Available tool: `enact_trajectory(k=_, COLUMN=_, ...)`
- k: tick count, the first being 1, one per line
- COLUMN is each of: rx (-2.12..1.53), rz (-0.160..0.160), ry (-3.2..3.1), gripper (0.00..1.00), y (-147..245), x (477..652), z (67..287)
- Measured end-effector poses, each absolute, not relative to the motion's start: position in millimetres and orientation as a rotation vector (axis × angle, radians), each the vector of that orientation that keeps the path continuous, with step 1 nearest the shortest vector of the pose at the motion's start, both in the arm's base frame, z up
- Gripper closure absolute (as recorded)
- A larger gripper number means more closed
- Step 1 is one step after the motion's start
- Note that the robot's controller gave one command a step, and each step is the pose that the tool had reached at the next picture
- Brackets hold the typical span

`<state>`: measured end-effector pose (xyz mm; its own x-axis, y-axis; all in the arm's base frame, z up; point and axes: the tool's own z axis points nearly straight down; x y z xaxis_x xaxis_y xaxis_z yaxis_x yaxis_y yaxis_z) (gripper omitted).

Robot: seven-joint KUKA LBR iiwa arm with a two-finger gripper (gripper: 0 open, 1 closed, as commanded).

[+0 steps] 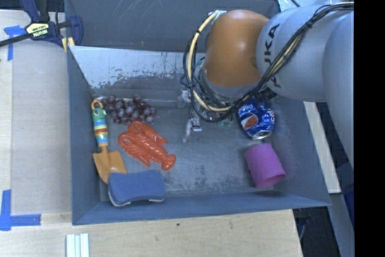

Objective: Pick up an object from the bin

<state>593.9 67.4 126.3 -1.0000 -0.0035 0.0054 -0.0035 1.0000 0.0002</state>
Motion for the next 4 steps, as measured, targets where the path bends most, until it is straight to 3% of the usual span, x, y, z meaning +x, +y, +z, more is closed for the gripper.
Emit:
enact_trajectory(k=1, rx=0.002, rz=-0.001, ry=-3.145, gripper=0.0, y=67.2, x=596.1, z=130.9)
enact_trajectory(k=2, rx=0.081, rz=-0.003, ry=-3.148, gripper=0.0, y=140.0, x=613.4, z=71.7)
enact_trajectory(k=3, rx=-0.377, rz=-0.003, ry=-3.136, gripper=0.0, y=163.2, x=615.4, z=114.0)
enact_trajectory(k=4, rx=0.365, rz=-0.005, ry=-3.133, gripper=0.0, y=206.4, x=625.8, z=100.4)
